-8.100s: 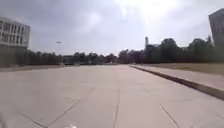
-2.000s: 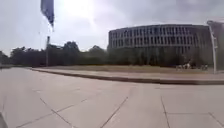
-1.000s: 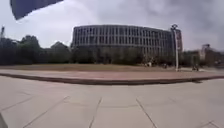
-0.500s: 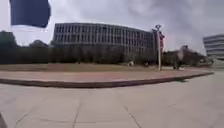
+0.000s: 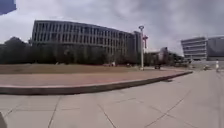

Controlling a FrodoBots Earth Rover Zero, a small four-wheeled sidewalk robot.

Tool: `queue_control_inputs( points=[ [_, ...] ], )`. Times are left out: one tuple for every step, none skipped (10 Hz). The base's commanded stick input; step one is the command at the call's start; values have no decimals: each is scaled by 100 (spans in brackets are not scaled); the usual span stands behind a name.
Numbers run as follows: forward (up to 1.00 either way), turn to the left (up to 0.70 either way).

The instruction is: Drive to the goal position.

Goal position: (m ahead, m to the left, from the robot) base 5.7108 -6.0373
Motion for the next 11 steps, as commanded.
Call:
queue_control_inputs(
  points=[
    [100, -40],
    [100, -40],
    [100, -40],
    [100, -40],
    [100, -40],
    [100, -40],
    [100, -40],
    [100, -40],
    [100, -40],
    [100, -40],
    [100, -40]
  ],
)
